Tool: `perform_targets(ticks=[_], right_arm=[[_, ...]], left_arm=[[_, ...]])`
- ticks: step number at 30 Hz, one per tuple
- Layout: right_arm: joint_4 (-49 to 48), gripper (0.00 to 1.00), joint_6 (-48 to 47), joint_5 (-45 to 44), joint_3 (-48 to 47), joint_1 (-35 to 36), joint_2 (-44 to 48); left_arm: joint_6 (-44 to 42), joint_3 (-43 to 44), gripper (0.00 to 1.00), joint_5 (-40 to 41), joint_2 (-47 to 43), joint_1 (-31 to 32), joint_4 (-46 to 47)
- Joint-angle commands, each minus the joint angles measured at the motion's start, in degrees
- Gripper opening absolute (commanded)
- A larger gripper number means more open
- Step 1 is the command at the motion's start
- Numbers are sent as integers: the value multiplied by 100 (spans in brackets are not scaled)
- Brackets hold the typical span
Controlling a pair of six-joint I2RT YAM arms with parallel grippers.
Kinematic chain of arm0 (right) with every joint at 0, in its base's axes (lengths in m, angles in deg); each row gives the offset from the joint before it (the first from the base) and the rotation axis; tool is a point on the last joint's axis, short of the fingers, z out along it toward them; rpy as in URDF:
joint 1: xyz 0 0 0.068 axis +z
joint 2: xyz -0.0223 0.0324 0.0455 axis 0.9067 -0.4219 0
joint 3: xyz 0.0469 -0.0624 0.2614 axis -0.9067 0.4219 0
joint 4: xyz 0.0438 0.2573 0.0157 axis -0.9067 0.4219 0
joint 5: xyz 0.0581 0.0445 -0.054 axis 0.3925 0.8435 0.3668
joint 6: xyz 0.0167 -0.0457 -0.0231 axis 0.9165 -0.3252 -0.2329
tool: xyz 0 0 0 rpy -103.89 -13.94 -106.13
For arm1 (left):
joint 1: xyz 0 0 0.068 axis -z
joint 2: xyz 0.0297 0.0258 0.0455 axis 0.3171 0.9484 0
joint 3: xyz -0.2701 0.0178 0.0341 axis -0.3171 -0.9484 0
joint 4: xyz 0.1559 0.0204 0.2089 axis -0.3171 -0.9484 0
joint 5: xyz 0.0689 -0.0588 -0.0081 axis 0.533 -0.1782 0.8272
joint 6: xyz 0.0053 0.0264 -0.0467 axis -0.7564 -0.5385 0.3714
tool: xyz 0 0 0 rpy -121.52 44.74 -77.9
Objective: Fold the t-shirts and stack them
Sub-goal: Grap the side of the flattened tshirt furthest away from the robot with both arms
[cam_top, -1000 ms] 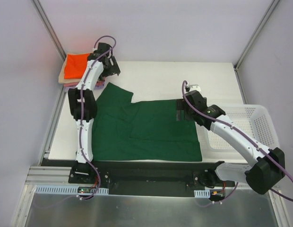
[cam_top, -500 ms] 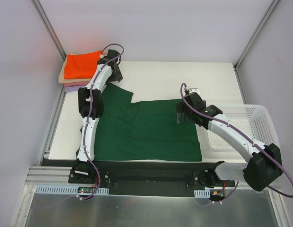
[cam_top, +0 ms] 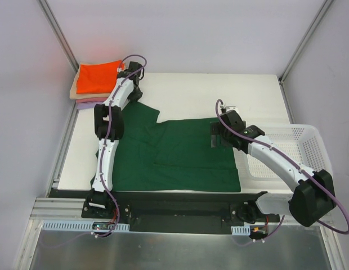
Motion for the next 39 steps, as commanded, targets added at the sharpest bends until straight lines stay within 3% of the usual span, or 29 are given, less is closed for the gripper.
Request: perform_targets(ticks=[1,10,28,39], right_arm=[[-96,96,68,84,20,-54,44],[-105,96,129,-126,-444,-133,-324],[1002,96,656,-487,-5076,-1276,-5008],[959,78,1043,-259,-4902,-1575,-5590]], left_arm=[[198,-163,25,142,31,19,-416],[180,-163,0,265,31,37,-487],[-31,-102,0,36,67,37,-434],[-66,-102,0,-166,67,-25,-399]])
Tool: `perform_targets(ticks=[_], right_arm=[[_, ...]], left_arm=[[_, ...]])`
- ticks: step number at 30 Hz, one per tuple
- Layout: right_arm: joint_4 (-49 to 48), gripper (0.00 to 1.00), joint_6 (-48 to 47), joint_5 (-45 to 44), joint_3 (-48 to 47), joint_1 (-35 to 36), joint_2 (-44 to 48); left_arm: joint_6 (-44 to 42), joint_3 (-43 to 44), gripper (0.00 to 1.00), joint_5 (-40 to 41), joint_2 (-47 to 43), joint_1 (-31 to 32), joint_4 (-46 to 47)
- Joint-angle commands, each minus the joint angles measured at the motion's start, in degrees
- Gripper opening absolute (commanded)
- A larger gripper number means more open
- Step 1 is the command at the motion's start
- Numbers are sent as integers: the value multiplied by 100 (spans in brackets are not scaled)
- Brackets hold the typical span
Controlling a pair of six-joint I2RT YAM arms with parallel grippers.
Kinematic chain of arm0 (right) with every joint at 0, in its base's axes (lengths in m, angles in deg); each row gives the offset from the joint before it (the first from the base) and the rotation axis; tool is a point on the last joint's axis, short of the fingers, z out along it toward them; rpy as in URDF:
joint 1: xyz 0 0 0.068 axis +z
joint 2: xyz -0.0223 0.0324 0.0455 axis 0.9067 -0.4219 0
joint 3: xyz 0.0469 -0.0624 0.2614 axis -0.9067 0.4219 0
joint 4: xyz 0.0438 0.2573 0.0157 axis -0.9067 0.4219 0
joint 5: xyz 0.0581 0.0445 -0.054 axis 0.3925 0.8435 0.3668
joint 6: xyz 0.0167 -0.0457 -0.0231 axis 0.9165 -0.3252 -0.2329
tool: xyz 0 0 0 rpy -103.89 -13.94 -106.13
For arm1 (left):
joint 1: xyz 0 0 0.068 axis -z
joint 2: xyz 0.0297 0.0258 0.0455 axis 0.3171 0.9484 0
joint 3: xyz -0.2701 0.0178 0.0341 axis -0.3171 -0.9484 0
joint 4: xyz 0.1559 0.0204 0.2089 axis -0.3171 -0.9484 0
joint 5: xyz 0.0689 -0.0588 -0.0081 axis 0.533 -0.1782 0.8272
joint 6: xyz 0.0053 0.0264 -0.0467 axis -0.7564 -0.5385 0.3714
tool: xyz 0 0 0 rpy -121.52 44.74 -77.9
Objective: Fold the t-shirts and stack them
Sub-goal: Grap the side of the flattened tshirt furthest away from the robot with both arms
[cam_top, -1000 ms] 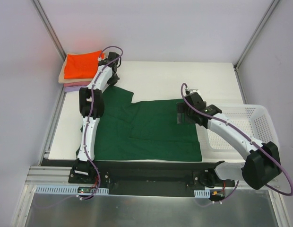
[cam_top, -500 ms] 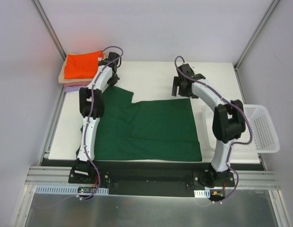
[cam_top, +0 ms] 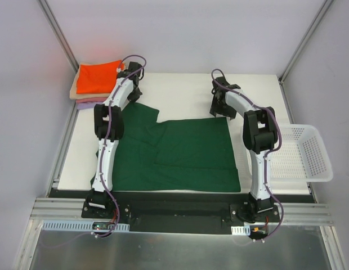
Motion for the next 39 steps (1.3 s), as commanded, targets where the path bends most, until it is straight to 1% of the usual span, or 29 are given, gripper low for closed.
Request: perform_targets(ticks=[1,2,7,11,14,17,21,23,28,30,32,33,37,39], right_arm=[[121,77,289,32,112,-91,14],[69,72,307,67,165,-91,32],[-221,58,403,295,587,-100,330],[-257,57,465,305,772,-91,462],[-248,52,491,287,877,-82,524],[-248,50,527,226,921,-91,542],[-266,37,527,129,895,-91,524],[-292,34,466,94,860,-91,489],[-371,16,255,59,737,-91,383],[-485,11,184,76,781,-82,383],[-520,8,88,111,763,-82,418],[-573,6,9,129,781,-91,445],[-696,5,-290,269,737,-82,664],[-749,5,-387,357,824,-73,813]], left_arm=[[-121,-93,0,-253,67,-31,-331],[-120,-110,0,-271,67,-40,-340],[-112,-119,0,-324,67,-58,-340],[-112,-119,0,-359,58,-67,-322],[-103,-128,0,-376,58,-75,-331],[-112,-128,0,-403,49,-84,-331],[-112,-137,0,-429,58,-84,-331],[-112,-128,0,-447,58,-93,-331],[-287,-128,0,-745,49,-128,-270],[-305,-181,0,-842,32,-146,-252],[-436,-225,0,-1026,-39,-163,-147],[-446,-303,0,-983,-117,-163,-85],[-516,-637,0,-851,-512,-163,21],[-490,-962,0,-842,-776,-163,99]])
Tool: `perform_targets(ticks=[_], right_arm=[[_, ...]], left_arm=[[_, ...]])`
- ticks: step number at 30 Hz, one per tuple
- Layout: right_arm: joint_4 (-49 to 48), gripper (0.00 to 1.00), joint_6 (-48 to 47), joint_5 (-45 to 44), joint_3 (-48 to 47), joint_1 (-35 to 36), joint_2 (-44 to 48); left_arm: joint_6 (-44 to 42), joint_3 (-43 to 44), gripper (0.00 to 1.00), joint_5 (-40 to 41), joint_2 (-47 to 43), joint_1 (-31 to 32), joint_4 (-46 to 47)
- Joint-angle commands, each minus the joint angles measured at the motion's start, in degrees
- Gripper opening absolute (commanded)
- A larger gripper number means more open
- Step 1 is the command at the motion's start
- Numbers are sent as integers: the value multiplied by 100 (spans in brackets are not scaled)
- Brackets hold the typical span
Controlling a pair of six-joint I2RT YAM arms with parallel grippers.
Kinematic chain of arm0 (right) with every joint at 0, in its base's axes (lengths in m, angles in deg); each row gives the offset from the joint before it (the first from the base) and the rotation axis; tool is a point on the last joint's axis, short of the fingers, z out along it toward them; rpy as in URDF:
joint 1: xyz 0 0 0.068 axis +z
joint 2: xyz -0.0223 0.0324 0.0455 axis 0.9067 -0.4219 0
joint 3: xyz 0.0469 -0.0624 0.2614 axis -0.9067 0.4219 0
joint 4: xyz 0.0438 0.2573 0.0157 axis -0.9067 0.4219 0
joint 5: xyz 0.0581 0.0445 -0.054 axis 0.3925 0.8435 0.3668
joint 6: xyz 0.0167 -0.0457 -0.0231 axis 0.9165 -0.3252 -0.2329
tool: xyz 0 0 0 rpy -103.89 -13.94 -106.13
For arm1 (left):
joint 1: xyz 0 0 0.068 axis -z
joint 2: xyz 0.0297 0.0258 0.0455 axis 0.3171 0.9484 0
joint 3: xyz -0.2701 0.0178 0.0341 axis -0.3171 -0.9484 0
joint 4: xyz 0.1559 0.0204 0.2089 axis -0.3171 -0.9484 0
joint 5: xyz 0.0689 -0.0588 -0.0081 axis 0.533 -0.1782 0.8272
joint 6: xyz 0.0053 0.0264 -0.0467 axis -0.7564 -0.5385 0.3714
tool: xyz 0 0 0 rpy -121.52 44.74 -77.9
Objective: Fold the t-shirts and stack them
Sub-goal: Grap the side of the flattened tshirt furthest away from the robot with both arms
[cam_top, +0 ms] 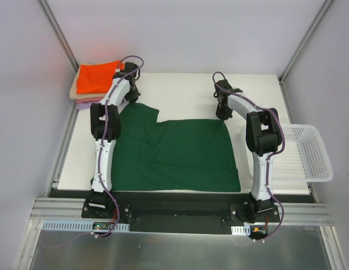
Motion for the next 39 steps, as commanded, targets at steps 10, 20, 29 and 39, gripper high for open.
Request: perform_targets(ticks=[10,20,29,39], right_arm=[[-335,3,-746,359,804,297,1138],[-519,2,-781,183,1823,596,2157],[-581,2,-781,385,2755,711,3169],[-449,2,-921,560,3195,746,3793]], left_arm=[[-37,-2323,0,-308,-2110,84,-46],[122,-4915,0,61,-4281,409,595],[508,-6921,0,115,-6329,550,789],[1150,-7731,0,228,-8211,559,473]])
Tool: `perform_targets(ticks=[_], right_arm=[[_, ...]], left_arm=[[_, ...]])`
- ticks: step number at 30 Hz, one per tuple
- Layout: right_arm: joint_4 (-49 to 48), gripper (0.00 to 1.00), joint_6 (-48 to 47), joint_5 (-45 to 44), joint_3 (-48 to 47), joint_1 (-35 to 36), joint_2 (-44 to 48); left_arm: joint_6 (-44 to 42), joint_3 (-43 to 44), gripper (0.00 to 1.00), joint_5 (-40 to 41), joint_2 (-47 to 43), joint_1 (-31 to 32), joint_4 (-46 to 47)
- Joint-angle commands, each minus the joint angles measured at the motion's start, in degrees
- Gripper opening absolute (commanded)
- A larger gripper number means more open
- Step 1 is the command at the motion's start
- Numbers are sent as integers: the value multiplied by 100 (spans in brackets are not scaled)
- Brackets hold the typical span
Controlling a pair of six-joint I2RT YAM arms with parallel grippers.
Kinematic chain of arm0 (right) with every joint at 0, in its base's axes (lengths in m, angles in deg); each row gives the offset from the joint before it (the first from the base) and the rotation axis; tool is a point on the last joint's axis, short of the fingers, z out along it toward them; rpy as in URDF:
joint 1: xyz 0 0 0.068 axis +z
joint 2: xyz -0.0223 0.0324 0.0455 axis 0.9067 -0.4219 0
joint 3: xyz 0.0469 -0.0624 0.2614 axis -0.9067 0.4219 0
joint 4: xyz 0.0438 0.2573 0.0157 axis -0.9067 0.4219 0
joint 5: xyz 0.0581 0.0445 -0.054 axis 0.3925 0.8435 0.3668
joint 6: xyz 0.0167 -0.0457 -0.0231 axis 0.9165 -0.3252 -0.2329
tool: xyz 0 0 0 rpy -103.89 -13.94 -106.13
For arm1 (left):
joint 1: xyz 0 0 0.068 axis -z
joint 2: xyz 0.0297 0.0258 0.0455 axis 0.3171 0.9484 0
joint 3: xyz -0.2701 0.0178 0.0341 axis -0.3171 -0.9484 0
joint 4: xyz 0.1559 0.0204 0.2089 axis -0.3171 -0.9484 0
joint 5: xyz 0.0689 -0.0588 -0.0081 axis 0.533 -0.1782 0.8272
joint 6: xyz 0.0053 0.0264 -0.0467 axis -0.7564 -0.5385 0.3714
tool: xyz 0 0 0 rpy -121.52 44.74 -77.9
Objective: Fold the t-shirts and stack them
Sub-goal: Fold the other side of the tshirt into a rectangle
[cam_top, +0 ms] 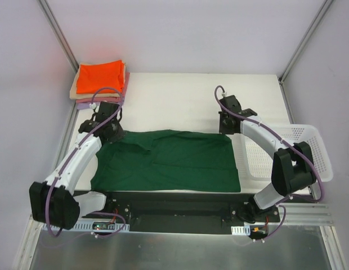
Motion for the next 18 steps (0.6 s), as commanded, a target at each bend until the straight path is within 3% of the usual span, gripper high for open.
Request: perform_targets(ticks=[1,18], right_arm=[[58,2,-143,163,100,35,408],[322,4,-223,374,496,44,1199]], left_arm=[[383,-48,0,237,-762,8,-294],[523,-48,0,527,-1809,8,-1455]])
